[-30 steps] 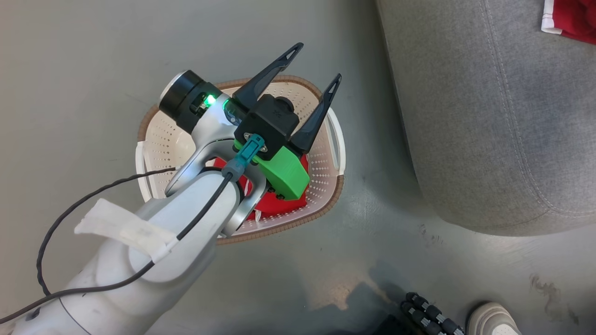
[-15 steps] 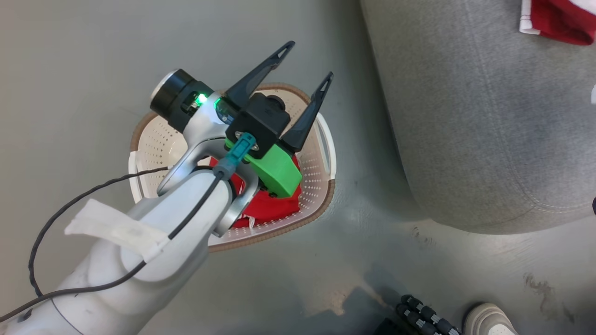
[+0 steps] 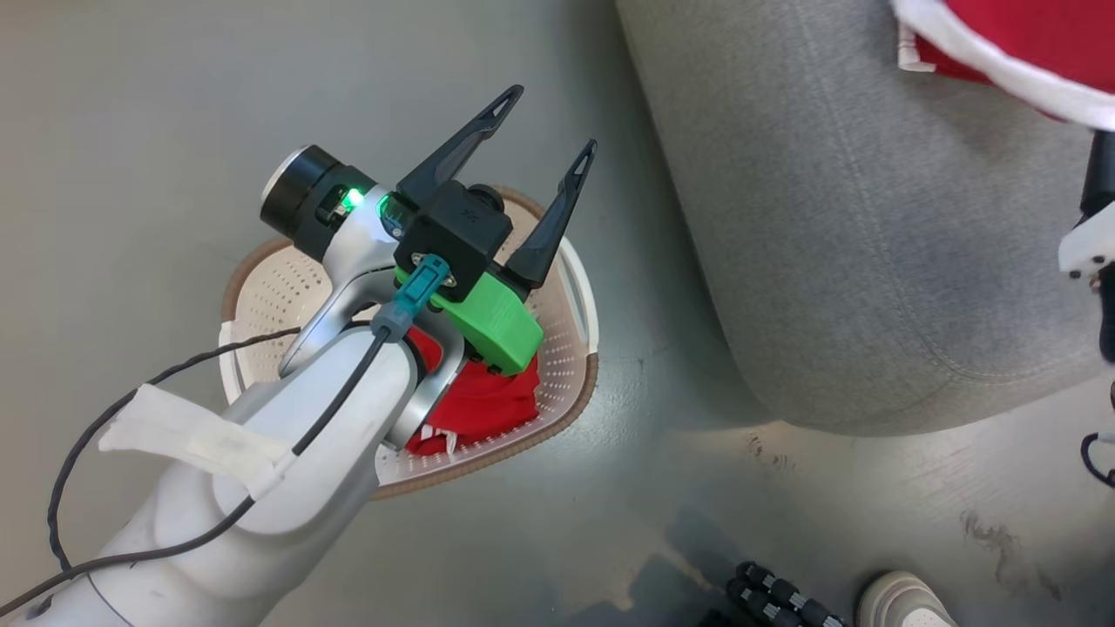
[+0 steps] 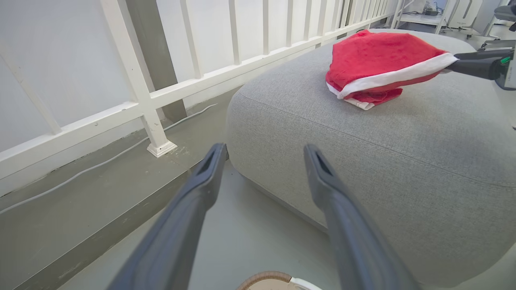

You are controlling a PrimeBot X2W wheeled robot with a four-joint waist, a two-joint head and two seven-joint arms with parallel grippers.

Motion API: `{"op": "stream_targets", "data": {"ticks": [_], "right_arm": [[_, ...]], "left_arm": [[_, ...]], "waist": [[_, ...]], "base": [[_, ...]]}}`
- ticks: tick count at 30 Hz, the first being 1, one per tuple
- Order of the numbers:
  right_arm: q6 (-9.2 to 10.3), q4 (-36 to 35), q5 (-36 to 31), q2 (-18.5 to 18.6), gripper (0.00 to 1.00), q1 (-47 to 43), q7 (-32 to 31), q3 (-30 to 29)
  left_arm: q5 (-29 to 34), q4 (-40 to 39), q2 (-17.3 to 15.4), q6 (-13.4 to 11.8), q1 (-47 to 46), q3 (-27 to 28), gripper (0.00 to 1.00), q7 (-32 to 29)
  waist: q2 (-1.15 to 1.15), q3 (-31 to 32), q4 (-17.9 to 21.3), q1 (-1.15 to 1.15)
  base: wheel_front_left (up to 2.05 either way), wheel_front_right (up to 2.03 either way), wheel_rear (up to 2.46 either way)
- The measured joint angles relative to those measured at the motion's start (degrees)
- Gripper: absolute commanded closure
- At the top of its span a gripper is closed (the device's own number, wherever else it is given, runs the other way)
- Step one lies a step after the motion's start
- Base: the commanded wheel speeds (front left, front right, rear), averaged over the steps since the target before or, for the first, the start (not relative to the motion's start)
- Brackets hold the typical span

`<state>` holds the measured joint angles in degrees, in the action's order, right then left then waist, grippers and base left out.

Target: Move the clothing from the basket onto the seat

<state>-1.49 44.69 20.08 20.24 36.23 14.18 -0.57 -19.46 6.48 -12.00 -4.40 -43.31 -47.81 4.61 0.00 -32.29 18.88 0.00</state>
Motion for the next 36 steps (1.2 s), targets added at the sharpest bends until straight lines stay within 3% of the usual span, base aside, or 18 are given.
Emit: {"op": "stream_targets", "data": {"ticks": [8,17,30,36], "right_arm": [[-1.56,-1.5,0.0,-0.5,0.0,-3.4,0.3,-0.4],[-5.02,-1.0,0.4,-3.9,0.0,-5.5,0.3,3.5],[-5.65,-5.2,1.3,-4.1,0.0,-7.5,0.3,8.9],[-5.65,-9.8,5.8,-5.5,0.0,-10.2,0.3,15.9]], "left_arm": [[-0.2,-0.2,0.0,-0.2,0.0,0.2,0.0,0.1],[-0.3,-0.5,0.0,-0.4,0.2,0.2,0.0,0.0],[-0.3,-1.0,-0.1,-0.6,0.2,0.5,0.0,0.0],[-0.3,-1.2,-0.2,-0.7,0.8,0.8,0.0,0.0]], "waist": [[0.0,0.9,0.9,0.0],[0.0,0.8,0.8,0.0],[0.0,1.0,0.9,0.0],[0.0,1.1,1.3,0.0]], "base": [[0.0,0.0,0.0],[0.0,0.0,0.0],[0.0,0.0,0.0],[0.0,0.0,0.0]]}}
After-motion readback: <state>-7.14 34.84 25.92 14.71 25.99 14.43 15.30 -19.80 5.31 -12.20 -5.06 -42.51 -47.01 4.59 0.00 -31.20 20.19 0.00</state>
